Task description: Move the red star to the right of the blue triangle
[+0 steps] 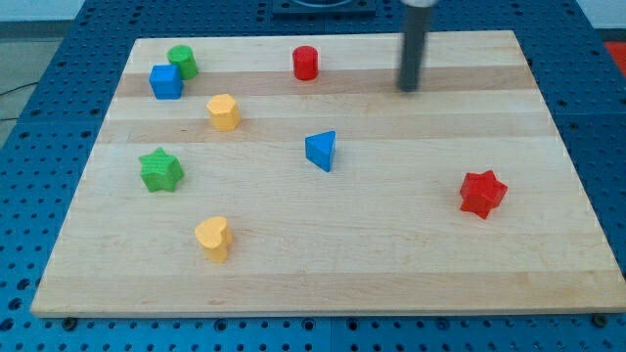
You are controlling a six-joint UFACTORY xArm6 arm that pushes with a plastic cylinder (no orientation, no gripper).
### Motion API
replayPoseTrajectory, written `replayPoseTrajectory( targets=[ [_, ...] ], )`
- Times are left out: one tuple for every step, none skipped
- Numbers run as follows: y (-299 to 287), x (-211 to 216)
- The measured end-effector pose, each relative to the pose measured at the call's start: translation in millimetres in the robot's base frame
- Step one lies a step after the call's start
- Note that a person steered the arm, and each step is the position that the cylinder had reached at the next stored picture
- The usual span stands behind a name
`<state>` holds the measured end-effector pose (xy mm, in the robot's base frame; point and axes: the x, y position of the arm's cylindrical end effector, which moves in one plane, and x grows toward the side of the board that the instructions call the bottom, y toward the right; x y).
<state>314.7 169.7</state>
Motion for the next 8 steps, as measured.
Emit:
replayPoseTrajectory(
  targets=[
    [95,91],
    [102,194],
    [23,253],
    [-49,201],
    [-8,176],
    [0,232],
    [64,225],
    [16,194]
  ],
)
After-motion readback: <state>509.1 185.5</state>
